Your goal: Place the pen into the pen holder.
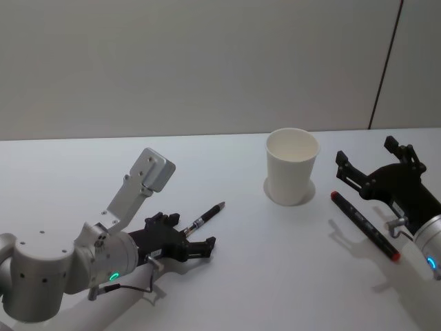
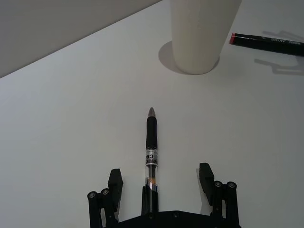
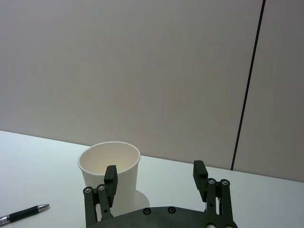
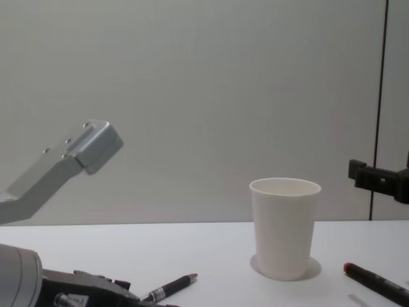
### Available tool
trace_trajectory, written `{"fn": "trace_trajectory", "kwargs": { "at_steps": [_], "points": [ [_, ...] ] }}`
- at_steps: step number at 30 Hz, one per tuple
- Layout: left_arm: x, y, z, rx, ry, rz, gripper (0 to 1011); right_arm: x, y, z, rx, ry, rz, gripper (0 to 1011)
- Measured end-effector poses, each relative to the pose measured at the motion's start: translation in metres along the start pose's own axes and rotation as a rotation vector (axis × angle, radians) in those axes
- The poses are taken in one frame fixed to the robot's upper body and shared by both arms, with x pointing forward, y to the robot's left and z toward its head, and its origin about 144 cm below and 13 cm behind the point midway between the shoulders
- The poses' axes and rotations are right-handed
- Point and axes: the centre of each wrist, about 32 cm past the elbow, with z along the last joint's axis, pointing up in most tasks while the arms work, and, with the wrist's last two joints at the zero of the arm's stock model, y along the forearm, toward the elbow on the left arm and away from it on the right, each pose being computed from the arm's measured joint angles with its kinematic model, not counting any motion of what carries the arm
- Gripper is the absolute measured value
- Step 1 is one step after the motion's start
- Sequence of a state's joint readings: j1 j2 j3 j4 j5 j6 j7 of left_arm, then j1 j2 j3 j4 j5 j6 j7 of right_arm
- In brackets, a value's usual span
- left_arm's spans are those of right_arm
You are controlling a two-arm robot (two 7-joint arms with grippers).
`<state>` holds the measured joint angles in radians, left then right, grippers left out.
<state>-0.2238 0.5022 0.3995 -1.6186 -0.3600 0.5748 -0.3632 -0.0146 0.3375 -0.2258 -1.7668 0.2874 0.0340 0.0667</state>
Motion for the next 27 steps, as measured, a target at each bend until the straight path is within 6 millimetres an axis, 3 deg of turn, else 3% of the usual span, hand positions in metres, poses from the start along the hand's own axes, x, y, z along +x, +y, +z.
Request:
{"fn": "trace_trajectory", "kwargs": {
  "at_steps": [8, 27],
  "points": [
    [0.0009, -0.0002, -0.0003, -0.001, 0.002, 0.008, 998, 0.0, 0.0, 0.0, 0.0, 0.0, 0.0, 1001],
    [0.0018, -0.0003, -0.0008, -0.002, 0.006, 0.015, 878, 0.0, 0.0, 0.0, 0.0, 0.0, 0.0, 1001]
  ]
}}
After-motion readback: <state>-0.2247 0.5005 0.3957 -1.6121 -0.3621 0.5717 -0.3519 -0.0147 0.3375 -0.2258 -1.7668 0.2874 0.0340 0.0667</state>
